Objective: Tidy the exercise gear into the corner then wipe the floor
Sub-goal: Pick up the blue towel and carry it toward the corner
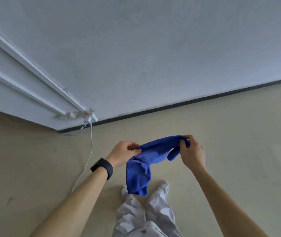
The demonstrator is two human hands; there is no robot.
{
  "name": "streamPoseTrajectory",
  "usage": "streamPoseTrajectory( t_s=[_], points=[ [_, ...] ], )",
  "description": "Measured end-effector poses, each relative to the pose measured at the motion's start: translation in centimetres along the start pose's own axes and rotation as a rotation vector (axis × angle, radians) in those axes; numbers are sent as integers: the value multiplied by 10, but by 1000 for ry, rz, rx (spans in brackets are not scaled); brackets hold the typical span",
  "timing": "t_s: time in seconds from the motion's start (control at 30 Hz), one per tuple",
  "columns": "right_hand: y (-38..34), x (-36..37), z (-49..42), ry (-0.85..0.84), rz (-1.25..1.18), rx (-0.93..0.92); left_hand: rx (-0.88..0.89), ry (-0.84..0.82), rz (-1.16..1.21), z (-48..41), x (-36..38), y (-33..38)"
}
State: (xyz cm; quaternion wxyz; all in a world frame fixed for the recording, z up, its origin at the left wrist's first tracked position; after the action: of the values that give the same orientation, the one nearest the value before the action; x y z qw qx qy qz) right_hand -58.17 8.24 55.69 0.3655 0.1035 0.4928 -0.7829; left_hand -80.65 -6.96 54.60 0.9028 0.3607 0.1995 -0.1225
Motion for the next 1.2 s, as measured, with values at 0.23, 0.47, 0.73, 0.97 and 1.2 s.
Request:
streamPoseTrajectory(
  t_s=[0.23, 0.47, 0.73, 0.97, 1.2],
  points=[
    [-72, -96, 54, 63, -129, -156, 204, 129, -20, 77, -49, 123],
    [-110, -163, 108, 242, -187, -233, 412, 145, -119, 116, -76, 211],
    [-179, -179, 201, 191, -135, -475, 763, 41, -253, 180, -55, 330],
    [-166, -236, 252, 439, -365, -419, 967, 148, -439, 203, -10, 328],
    [-113, -285, 312, 604, -310, -389, 888, -272, -372, 206, 65, 329]
  ],
)
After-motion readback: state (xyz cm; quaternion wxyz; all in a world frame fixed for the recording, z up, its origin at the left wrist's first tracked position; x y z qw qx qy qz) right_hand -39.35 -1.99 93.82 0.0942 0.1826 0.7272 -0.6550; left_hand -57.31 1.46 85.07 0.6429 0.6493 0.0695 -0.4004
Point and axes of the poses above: each hand's wrist, its own z-axis away from the middle knuckle, its own x-axis out of the palm, y = z × x, the point moved 7 cm from there along -z, towards the middle knuckle, and after that the axes turned 10 degrees about -z, right-handed, at the moved point
